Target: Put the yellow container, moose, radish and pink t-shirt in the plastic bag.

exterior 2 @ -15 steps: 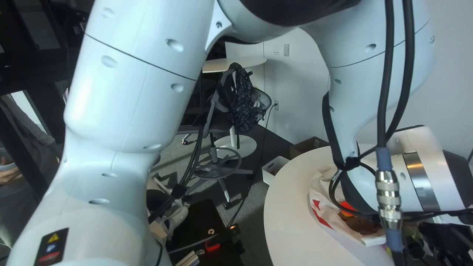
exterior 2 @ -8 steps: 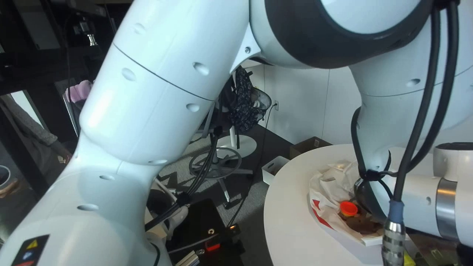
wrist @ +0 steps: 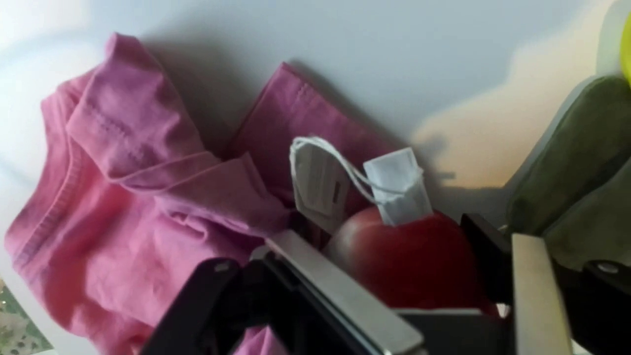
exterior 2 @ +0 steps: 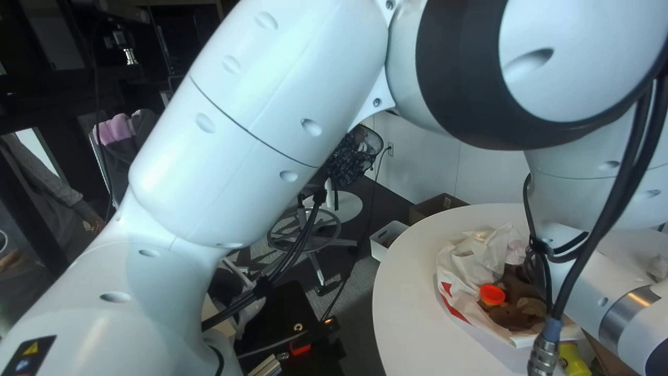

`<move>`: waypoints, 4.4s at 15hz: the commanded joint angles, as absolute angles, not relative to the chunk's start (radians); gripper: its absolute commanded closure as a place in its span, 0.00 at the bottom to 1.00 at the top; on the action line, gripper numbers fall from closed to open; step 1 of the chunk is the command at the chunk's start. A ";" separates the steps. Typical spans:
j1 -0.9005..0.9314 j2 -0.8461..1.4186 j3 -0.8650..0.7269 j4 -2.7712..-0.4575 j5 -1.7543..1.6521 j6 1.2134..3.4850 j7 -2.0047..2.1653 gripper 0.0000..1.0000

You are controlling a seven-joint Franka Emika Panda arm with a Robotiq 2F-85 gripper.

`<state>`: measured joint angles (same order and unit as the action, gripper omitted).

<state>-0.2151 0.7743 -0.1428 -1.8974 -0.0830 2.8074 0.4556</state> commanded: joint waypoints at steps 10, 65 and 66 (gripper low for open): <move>-0.124 0.612 -0.204 -1.993 0.054 2.700 0.335 0.94; 0.245 0.472 -0.175 -2.154 -0.275 2.853 0.324 0.95; 0.266 0.498 -0.192 -2.132 -0.292 2.863 0.344 0.95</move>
<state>0.2332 0.4563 -0.1856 -2.1817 -0.2951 2.8685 0.3436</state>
